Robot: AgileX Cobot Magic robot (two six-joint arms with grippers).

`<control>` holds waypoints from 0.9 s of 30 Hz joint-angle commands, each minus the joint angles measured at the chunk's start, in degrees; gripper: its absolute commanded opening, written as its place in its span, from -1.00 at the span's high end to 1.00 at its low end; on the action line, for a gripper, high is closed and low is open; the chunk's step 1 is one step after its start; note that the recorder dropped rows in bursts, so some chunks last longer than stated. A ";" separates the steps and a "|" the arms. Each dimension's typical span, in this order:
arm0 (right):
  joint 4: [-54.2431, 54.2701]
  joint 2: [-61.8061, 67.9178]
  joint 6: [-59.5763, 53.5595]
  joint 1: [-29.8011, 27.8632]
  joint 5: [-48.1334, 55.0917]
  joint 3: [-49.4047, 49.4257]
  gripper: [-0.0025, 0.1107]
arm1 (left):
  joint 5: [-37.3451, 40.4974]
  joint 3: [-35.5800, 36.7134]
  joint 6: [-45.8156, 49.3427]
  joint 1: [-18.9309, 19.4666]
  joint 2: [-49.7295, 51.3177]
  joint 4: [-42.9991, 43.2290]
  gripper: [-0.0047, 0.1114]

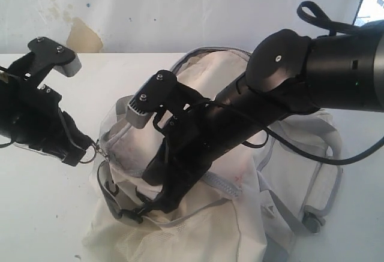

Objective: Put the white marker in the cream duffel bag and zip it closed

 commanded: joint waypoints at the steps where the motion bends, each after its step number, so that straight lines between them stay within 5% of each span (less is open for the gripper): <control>1: -1.80 -0.05 -0.66 0.03 3.86 0.27 0.96 | -8.33 -0.25 -0.67 0.63 -0.70 0.26 0.92; 4: -3.26 -0.05 -0.78 0.58 5.58 0.27 0.96 | -15.98 -0.25 -0.67 0.63 -0.70 0.26 0.92; 13: -9.79 -0.83 1.08 2.36 6.69 0.27 0.96 | -19.12 -1.72 6.30 3.00 2.07 1.26 0.92; 27: -11.05 -0.83 1.08 2.36 7.91 0.27 0.96 | -12.23 -12.85 11.35 3.00 10.18 0.85 0.92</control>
